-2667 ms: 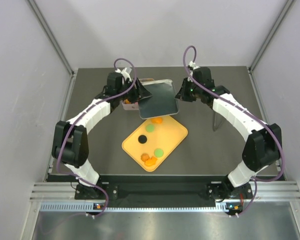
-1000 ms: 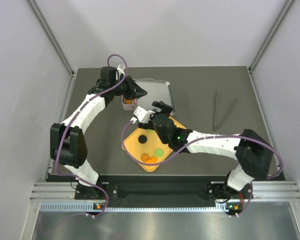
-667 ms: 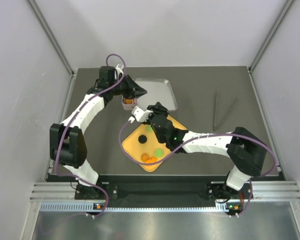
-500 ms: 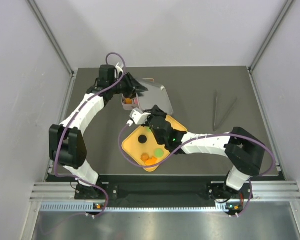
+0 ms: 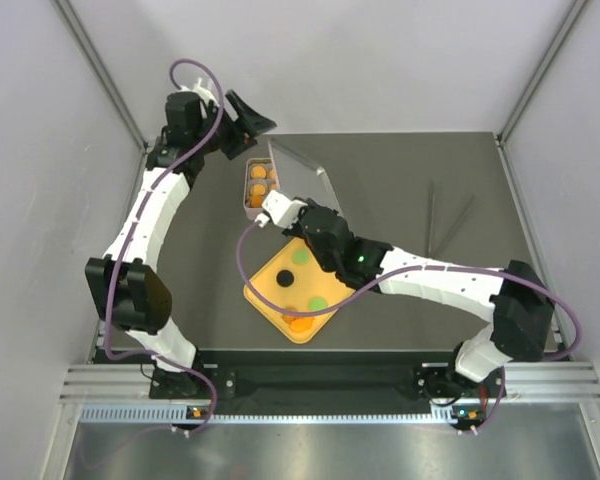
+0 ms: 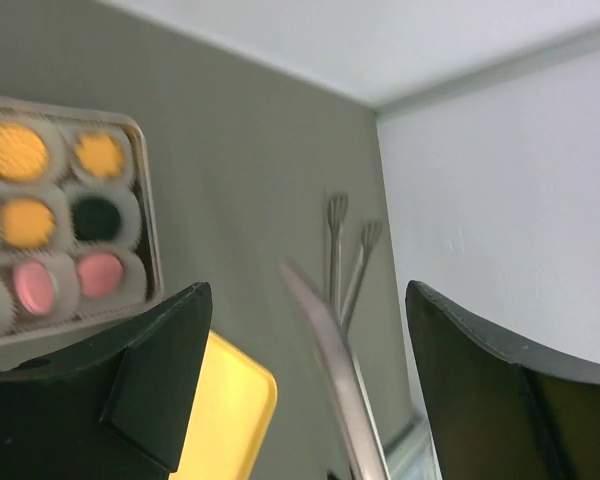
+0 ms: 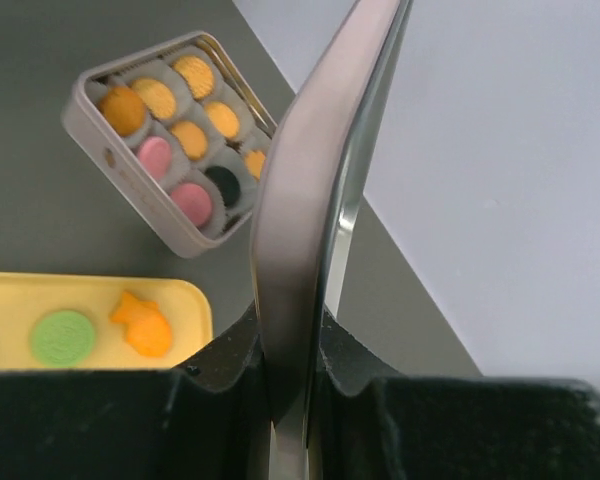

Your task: Pack the cookies

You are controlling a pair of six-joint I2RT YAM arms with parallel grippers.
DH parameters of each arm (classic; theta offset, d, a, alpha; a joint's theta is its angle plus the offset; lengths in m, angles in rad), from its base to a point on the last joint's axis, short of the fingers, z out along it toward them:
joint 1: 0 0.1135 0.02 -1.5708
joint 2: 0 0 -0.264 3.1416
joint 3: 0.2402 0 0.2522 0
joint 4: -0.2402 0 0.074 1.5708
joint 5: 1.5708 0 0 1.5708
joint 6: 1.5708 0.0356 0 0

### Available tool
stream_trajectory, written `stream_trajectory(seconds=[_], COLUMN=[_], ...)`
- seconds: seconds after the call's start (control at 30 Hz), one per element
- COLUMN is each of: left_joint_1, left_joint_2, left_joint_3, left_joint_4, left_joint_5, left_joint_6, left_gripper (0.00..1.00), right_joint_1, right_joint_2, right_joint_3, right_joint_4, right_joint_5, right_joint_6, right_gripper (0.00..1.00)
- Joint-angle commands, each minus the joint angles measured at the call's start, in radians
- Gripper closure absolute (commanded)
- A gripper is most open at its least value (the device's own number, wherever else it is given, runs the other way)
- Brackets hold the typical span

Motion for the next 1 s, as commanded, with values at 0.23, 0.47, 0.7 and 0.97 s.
stream_trajectory(seconds=[0.23, 0.47, 0.7, 0.97], left_joint_1=[0.107, 0.116, 0.116, 0.119], left_joint_2=[-0.015, -0.013, 0.062, 0.148], left_joint_3=[0.106, -0.044, -0.156, -0.225], left_joint_4=[-0.015, 0.097, 0.218, 0.342], left_joint_5=[-0.272, -0.302, -0.277, -0.232], left_joint_6=[0.064, 0.107, 0.153, 0.187], left_gripper=[0.18, 0.18, 0.18, 0.16], right_joint_1=[-0.234, -0.538, -0.647, -0.692], right_joint_2=[0.042, 0.278, 0.517, 0.855], right_joint_3=[0.359, 0.569, 0.594, 0.692], right_joint_4=[-0.415, -0.252, 0.24, 0.845], right_joint_5=[-0.626, -1.295, -1.56, -1.623], right_joint_6=[0.48, 0.925, 1.399, 2.037], right_gripper=[1.0, 1.0, 1.0, 1.0])
